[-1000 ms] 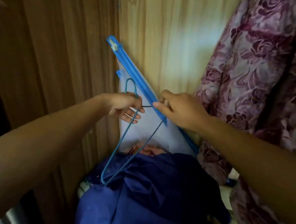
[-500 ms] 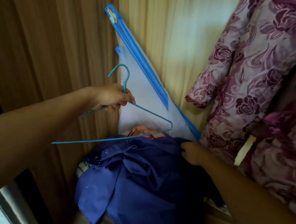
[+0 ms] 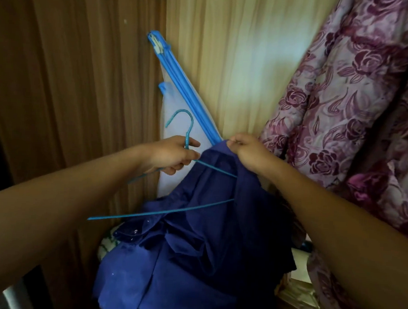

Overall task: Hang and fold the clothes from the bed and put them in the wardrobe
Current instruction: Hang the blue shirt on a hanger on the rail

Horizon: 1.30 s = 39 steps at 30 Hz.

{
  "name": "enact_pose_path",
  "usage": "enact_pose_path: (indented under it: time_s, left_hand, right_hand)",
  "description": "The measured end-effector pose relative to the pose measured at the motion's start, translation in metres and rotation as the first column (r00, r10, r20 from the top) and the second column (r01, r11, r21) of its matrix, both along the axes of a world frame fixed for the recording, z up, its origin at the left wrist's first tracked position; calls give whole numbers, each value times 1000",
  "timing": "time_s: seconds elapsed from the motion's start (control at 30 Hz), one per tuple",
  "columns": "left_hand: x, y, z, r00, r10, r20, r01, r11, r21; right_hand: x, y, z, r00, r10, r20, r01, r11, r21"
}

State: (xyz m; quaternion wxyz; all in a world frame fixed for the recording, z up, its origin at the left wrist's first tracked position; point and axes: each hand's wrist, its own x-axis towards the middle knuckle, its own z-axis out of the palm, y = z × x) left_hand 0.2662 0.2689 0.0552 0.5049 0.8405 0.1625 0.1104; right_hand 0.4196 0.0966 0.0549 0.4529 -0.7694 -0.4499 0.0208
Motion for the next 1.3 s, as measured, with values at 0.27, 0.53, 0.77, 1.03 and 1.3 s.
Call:
enact_pose_path:
  time_s: [0.27, 0.53, 0.77, 1.03, 1.3]
  left_hand:
    - [3, -28, -3, 969, -3, 246, 10, 1000, -25]
    - [-30, -13, 10, 989, -128, -79, 142, 968, 208]
    - [-51, 32, -2, 938, -346, 2, 311, 841, -442]
    - [-52, 32, -80, 861, -272, -429, 218, 961, -171]
    - [-33, 26, -88, 985, -40, -168, 25, 996, -90]
  right_hand:
    - [-33, -12, 14, 964, 156, 214, -124, 980, -157]
    - [-34, -39, 7, 748, 137, 650, 5, 977, -212]
    - [-29, -58, 34, 761, 57, 646, 24, 993, -116]
    - [-23, -73, 66, 766, -88, 637, 22, 994, 111]
    - [-12, -94, 64, 727, -119, 677, 101, 993, 66]
